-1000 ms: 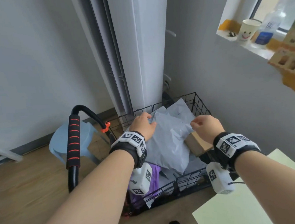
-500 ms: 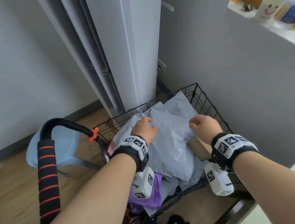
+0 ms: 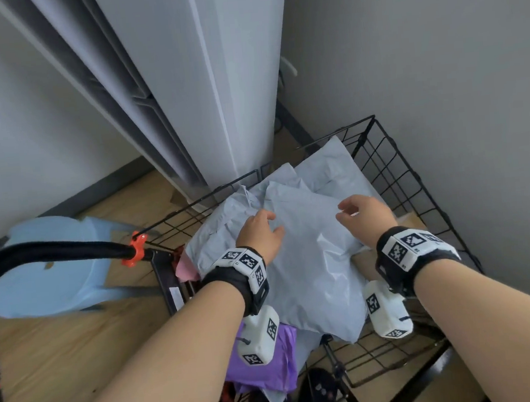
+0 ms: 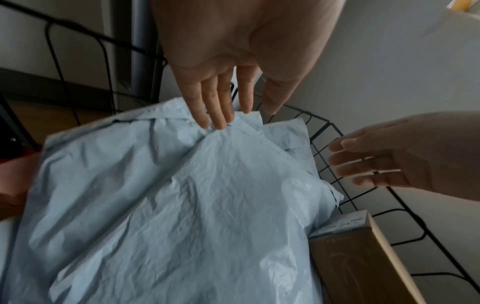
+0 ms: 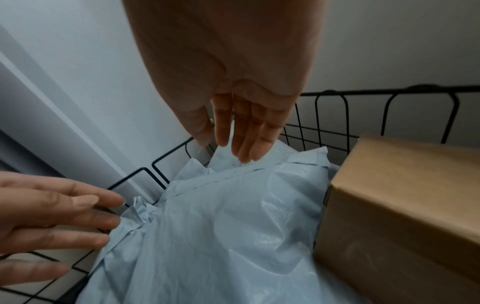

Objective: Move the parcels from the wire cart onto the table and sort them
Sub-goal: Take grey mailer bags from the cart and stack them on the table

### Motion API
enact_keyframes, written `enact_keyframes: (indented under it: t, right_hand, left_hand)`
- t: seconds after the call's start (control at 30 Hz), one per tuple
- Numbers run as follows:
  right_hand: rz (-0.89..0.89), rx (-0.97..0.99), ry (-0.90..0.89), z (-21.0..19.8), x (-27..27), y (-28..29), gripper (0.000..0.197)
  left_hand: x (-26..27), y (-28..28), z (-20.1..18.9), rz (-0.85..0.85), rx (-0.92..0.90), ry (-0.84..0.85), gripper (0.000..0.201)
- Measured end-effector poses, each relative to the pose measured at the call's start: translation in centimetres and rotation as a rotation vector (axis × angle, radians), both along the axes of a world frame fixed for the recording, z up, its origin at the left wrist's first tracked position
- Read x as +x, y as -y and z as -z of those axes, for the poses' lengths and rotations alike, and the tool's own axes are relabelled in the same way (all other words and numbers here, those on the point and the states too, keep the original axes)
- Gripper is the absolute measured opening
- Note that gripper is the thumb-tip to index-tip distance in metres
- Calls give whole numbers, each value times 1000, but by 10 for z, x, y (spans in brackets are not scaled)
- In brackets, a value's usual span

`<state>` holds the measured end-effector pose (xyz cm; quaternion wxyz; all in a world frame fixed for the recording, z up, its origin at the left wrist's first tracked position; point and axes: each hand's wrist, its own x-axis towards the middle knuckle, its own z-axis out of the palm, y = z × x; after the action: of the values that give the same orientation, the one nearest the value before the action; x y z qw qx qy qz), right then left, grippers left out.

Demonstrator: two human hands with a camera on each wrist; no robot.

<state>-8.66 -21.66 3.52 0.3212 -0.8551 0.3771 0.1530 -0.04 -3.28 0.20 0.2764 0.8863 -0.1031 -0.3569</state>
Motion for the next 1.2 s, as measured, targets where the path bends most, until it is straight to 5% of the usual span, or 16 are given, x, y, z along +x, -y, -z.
enact_keyframes:
  t: [0.17,0.47,0.67,0.8,1.03,1.2]
  right_hand:
    - [26,7,-8,30,5,9,41]
    - [-58,75,-238,62,8,13,97]
    - [49,82,-206,58,-3,6,83]
    - [125,223,-204,35,-1,4,51]
    - [7,183,-311,-18,-3,2,13]
    - [-184,49,-373,-58,-12,-3,27]
  left_hand:
    - [-12,8,36,-7,-54,-18,36]
    - [-14,7,56,-27,-96,-38,35]
    - [-14,14,48,-30,-108,-19,32]
    - [-11,20,33,-32,-115,-3,33]
    - [-13,24,-4,-11,-159,41,33]
    - [-22,21,-34,5,-180,91,28]
